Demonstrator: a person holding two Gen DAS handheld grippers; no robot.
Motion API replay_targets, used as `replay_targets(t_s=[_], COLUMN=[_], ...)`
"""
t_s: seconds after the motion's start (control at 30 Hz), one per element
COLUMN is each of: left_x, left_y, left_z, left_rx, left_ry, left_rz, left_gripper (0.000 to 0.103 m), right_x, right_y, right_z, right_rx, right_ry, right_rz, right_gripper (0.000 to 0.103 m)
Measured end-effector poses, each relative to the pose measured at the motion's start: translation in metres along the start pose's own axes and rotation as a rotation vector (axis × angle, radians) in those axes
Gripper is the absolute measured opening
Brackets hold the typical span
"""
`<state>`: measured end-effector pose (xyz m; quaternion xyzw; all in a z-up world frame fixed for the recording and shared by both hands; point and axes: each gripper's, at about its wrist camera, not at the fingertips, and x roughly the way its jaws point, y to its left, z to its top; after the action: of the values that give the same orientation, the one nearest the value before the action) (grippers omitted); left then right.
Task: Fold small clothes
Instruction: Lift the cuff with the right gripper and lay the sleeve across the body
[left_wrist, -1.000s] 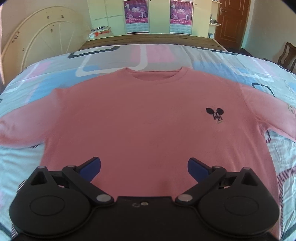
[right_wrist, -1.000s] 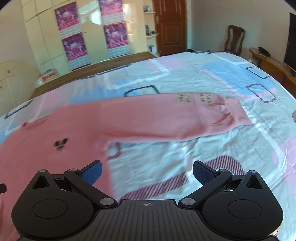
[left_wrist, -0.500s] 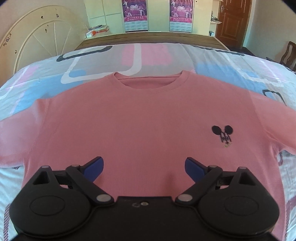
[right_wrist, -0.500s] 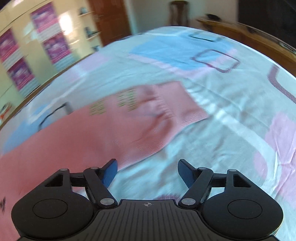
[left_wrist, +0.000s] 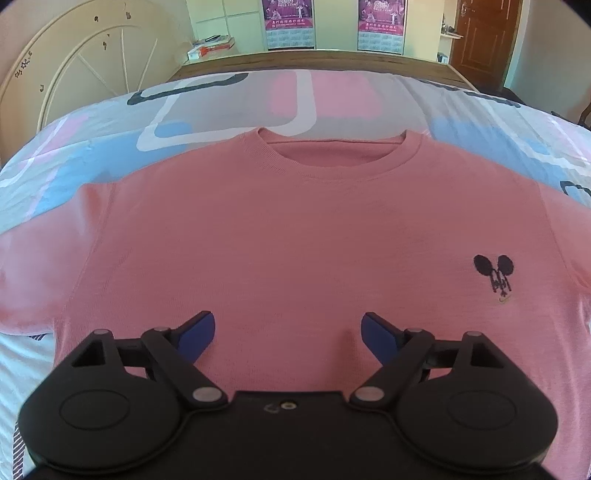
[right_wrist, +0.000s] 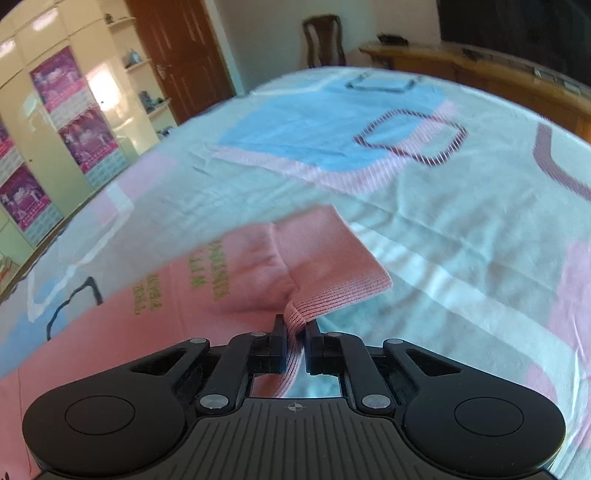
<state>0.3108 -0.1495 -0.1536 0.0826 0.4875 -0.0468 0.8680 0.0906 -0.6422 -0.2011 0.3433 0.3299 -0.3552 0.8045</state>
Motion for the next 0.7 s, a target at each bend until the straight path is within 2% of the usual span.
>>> replay_targets(t_s=[0.1,0.2,0.37,0.57,0.7], left_x=[0.001,0.0,-0.008,-0.016,-0.013], left_y=[0.004,0.008,0.018,0.051,0.067], left_z=[0.001,0.003,0.005,0.01,0.012], left_rx=[-0.007,-0.019,-0.024,-0.094,-0.108], left_ry=[0.001,0.001,-0.017,-0.041,-0.048], left_rz=[-0.038,-0.057,-0.06,-0.049,-0.059], left_gripper=[0.083,0.081,0.077,0.078,0.079], right_x=[-0.011,-0.028,-0.066,-0.105,-0.104], right_y=[0.018,0.055,0.149,0.267,0.325], right_z=[0.001,-0.001,-0.024,-0.099,-0.164], right_rx=[-0.033,-0.113,-0.307,-0.5,-0.587], right_ry=[-0.038,-0.065,-0.08,0.0,0.138], right_rz=[0.052,0.134,0.332,0.592,0.68], right_gripper=[0.008,0.008,0.008,0.008,0.008])
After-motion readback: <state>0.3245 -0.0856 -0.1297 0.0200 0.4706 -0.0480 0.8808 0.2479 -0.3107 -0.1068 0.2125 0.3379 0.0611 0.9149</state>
